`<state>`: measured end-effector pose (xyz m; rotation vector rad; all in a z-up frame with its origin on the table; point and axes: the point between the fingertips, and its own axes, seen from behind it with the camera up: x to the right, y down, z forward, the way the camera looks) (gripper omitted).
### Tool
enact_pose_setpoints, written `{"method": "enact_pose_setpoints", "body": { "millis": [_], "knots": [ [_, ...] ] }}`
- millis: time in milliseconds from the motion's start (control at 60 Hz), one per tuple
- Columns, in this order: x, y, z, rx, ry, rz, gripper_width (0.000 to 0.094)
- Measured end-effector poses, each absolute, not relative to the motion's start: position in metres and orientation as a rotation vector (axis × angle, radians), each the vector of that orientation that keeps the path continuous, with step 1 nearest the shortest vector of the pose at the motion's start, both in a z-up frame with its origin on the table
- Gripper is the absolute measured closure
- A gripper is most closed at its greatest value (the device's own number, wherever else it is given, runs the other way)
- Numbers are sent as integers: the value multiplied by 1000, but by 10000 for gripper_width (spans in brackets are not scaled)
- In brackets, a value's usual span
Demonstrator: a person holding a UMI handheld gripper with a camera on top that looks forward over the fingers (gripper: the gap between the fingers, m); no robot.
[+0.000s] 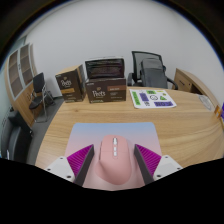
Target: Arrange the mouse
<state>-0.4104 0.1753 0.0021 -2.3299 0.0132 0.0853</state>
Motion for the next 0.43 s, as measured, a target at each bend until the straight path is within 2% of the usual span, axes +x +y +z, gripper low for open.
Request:
{"method": "enact_pose_setpoints", "body": {
  "millis": [100, 300, 433],
  "knots": [
    [-413, 154, 18, -2341, 63, 106, 102],
    [-420, 75, 70, -2368, 104, 122, 102],
    [-424, 24, 109, -2325, 55, 159, 101]
  ]
}}
